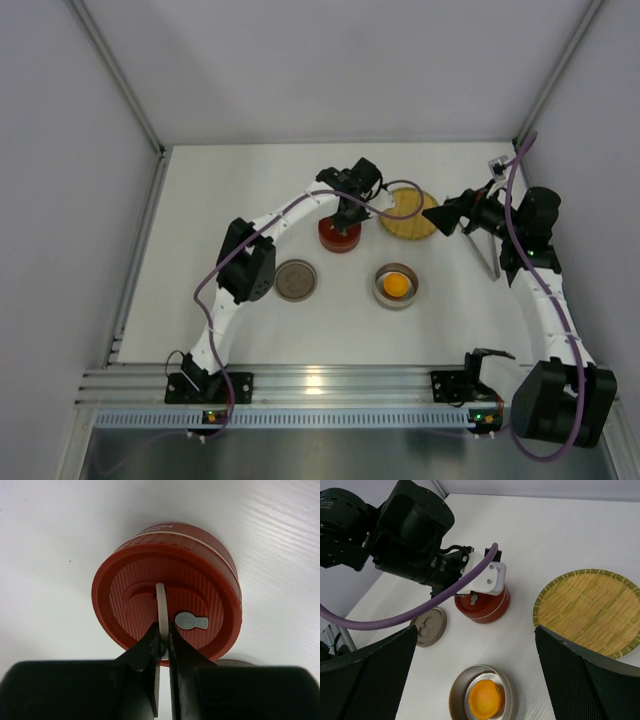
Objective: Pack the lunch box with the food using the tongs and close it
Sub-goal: Close the box lid on the packing box, then move the packing box to the center of the board.
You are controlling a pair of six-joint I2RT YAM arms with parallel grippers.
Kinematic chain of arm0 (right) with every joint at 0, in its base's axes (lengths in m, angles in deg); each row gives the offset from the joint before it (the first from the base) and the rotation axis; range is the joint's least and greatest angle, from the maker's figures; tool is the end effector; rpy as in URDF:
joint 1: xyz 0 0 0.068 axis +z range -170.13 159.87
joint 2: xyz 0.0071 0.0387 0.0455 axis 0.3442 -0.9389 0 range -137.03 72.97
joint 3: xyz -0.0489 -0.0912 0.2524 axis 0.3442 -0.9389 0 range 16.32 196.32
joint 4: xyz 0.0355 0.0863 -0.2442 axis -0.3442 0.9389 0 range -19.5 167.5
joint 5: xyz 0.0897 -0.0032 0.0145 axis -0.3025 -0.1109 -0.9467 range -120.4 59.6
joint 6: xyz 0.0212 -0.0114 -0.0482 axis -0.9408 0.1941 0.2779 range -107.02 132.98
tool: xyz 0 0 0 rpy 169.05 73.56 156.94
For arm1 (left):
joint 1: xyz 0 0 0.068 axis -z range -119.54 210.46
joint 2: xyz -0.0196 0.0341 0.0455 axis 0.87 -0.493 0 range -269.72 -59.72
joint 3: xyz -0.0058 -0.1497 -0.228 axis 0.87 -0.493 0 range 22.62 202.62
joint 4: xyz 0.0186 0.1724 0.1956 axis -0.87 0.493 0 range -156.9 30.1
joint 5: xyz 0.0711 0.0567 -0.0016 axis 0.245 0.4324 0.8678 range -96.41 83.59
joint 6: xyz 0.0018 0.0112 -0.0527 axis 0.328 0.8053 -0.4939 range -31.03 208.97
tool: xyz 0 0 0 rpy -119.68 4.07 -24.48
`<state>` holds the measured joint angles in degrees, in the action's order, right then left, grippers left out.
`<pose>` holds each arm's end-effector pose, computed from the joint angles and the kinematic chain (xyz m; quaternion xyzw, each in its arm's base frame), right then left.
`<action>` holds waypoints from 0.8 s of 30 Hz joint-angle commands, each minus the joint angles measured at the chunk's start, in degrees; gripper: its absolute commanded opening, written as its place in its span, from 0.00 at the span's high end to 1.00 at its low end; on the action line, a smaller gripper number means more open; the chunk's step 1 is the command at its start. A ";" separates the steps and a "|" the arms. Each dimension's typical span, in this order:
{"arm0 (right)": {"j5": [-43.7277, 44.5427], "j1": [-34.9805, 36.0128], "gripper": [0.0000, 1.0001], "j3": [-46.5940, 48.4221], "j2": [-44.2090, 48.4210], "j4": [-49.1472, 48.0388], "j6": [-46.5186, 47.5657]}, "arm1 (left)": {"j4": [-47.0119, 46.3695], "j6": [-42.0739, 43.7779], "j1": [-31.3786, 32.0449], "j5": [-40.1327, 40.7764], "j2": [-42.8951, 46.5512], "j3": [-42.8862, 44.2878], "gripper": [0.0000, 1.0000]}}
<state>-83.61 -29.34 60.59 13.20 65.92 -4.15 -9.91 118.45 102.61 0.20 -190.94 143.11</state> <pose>0.2343 -0.0091 0.3159 -0.1205 0.7364 0.3839 0.5440 0.3641 -0.3240 0.2242 0.5641 0.8009 0.0350 0.1979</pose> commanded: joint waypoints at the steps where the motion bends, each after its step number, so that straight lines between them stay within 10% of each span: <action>1: -0.49 -0.98 0.01 0.11 1.58 -1.75 0.25 | 6.38 -6.16 0.48 -2.04 -0.44 -3.07 1.00; 11: 0.30 -1.42 0.01 0.11 2.29 -0.43 1.04 | 2.26 -21.05 1.27 -2.56 0.25 -8.59 1.00; 24: -0.93 -1.86 0.01 0.55 0.97 0.45 2.97 | -6.11 24.02 1.27 -20.40 13.88 -32.24 1.00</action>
<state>-83.61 -29.80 60.57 14.08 66.86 -2.31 -23.48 130.01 103.55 -8.50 -174.74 116.47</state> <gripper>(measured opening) 0.993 0.121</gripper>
